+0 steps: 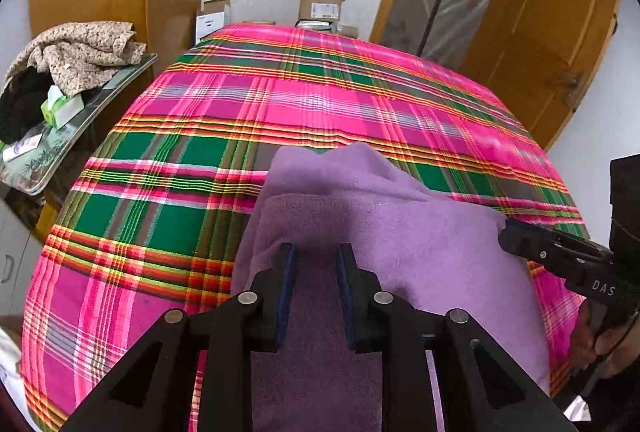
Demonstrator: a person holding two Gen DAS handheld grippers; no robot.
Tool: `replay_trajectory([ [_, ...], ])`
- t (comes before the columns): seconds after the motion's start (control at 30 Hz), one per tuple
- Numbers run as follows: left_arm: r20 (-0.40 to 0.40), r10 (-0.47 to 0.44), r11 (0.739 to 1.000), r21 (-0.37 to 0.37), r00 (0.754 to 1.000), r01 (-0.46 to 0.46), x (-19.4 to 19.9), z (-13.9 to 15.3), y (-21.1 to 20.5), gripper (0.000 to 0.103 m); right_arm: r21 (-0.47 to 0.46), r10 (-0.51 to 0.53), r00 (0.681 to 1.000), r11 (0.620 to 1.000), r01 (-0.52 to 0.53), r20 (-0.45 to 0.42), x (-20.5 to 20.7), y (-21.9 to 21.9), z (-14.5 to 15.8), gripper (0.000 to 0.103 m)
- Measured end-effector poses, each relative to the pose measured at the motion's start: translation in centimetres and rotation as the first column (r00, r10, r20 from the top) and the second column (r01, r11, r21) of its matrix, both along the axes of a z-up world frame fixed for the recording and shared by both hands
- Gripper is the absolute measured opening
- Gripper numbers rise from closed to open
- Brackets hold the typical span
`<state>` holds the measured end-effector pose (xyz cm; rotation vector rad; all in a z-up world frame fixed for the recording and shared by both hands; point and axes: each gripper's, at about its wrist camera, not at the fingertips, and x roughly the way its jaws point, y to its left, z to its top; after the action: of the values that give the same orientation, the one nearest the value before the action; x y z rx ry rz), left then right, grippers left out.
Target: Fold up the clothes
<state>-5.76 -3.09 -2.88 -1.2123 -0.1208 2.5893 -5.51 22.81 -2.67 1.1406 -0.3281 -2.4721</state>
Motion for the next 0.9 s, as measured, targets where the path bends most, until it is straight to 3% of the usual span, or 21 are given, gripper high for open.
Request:
replay_trajectory([
  [0.27,-0.001,0.015,1.000,-0.010,1.000,-0.015,0.2,0.0,0.4,0.029,-0.033,-0.011,1.000,0.999,0.011,0.021,0.7,0.8,0.4,0.034],
  [0.43,-0.009,0.011,1.000,0.002,1.000,-0.011,0.9,0.1,0.6,0.045,-0.070,-0.011,0.999,0.997,0.013,0.030,2.3,1.5,0.7,0.034],
  [0.63,-0.027,0.013,0.997,-0.073,1.000,-0.015,1.4,0.0,1.6,0.046,-0.084,0.004,0.999,0.996,0.000,0.044,3.9,1.6,0.3,0.034],
  [0.9,-0.018,0.003,1.000,-0.015,1.000,-0.003,1.6,0.2,0.6,0.046,-0.119,0.022,0.998,0.993,-0.014,0.062,4.7,2.2,-0.1,0.034],
])
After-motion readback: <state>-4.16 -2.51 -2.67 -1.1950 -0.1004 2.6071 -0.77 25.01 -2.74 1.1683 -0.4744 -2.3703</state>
